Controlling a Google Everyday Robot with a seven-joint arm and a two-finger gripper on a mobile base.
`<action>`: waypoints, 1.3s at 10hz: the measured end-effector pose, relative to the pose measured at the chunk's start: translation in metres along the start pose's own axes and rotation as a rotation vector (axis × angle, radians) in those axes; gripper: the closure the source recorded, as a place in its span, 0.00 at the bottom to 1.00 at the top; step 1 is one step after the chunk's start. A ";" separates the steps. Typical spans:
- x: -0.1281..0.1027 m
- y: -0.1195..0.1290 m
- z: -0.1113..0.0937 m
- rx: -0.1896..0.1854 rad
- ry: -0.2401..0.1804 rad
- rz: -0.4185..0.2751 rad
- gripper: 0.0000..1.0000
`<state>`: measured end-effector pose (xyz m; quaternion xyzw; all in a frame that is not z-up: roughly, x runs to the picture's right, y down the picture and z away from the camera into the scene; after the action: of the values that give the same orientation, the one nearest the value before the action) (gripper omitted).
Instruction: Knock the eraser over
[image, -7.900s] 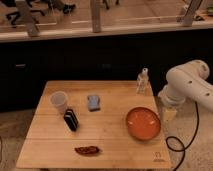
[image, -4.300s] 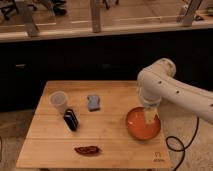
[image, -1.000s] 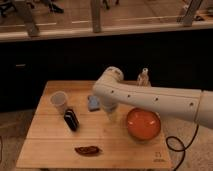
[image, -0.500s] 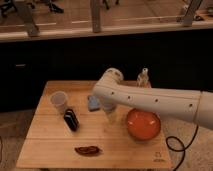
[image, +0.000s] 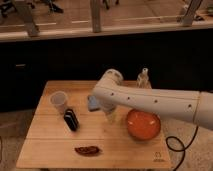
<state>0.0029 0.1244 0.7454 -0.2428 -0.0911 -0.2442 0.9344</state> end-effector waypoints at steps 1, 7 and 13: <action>0.000 0.000 0.001 0.001 -0.001 -0.006 0.20; -0.002 -0.001 0.008 0.011 -0.006 -0.033 0.22; -0.005 0.000 0.016 0.015 -0.013 -0.059 0.57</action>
<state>-0.0017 0.1347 0.7580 -0.2343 -0.1061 -0.2695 0.9280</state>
